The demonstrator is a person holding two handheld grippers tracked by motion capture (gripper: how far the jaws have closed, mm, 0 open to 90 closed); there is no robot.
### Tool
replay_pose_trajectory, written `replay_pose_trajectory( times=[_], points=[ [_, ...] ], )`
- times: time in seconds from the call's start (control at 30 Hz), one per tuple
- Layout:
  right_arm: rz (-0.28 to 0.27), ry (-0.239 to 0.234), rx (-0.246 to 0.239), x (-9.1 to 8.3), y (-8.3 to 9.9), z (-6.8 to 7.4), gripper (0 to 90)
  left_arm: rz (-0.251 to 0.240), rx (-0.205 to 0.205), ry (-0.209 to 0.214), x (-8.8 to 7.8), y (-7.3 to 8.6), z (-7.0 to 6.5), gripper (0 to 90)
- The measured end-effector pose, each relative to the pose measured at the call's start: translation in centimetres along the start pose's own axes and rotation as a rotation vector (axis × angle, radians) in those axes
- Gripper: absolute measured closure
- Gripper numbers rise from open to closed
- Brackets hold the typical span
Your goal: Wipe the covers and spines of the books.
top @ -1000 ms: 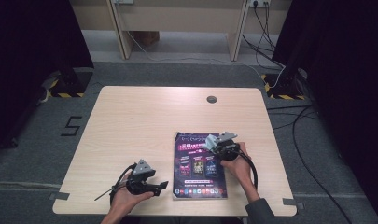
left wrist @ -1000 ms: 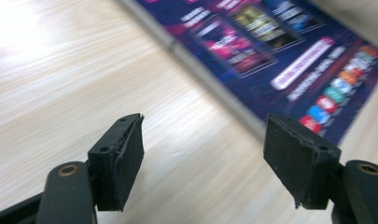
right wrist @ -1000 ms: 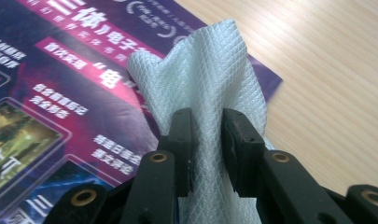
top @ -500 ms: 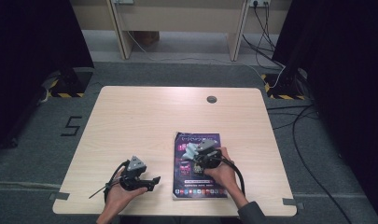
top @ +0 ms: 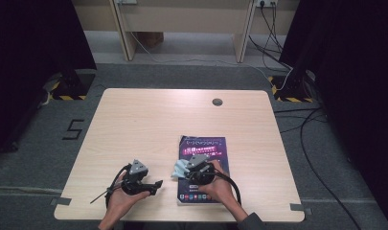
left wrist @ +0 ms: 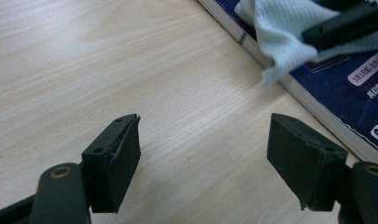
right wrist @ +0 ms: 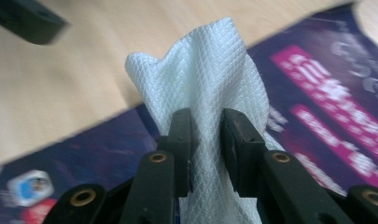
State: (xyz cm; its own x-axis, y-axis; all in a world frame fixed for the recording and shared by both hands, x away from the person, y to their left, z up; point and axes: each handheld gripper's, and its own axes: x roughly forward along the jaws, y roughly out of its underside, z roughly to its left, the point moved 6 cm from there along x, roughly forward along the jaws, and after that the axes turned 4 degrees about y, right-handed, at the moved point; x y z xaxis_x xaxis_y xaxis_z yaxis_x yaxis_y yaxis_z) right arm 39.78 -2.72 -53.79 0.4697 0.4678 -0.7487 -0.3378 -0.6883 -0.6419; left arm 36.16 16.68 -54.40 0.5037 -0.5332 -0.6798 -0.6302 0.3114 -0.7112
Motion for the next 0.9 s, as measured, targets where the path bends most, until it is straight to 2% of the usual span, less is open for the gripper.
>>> replay_pose_trajectory(
  times=[0.13, 0.23, 0.3, 0.43, 0.53, 0.6, 0.7, 0.87, 0.9],
  points=[
    [0.021, 0.076, 0.043, -0.8, 1.6, -3.2, 73.8, 0.001, 0.004, 0.005, 0.0, 0.0, -0.1, 25.2],
    [0.042, 0.153, 0.111, -1.9, 3.5, -6.2, 74.0, 0.004, 0.002, 0.005, 0.1, 0.0, 0.0, 25.2],
    [0.050, 0.186, 0.155, -2.5, 4.7, -7.9, 74.0, 0.004, 0.002, 0.006, 0.1, 0.0, 0.0, 25.2],
    [0.051, 0.229, 0.217, -3.4, 6.2, -10.0, 74.1, 0.002, 0.001, 0.002, 0.1, 0.0, 0.0, 25.2],
    [0.047, 0.233, 0.223, -3.5, 6.4, -10.2, 74.7, -0.003, -0.001, 0.000, 0.1, 0.0, 0.0, 25.2],
    [0.056, 0.245, 0.204, -3.6, 6.4, -9.8, 75.2, -0.003, 0.000, 0.000, 0.1, -0.1, 0.0, 25.2],
    [0.058, 0.228, 0.162, -3.6, 6.0, -8.3, 75.2, -0.004, 0.000, -0.005, 0.1, -0.1, 0.1, 25.2],
    [0.035, 0.154, 0.126, -3.4, 5.1, -5.2, 75.2, -0.006, -0.005, -0.014, 0.1, -0.1, 0.4, 25.2],
    [0.035, 0.154, 0.126, -3.4, 5.1, -5.2, 75.2, -0.006, -0.005, -0.014, 0.1, -0.1, 0.4, 25.2]
  ],
)
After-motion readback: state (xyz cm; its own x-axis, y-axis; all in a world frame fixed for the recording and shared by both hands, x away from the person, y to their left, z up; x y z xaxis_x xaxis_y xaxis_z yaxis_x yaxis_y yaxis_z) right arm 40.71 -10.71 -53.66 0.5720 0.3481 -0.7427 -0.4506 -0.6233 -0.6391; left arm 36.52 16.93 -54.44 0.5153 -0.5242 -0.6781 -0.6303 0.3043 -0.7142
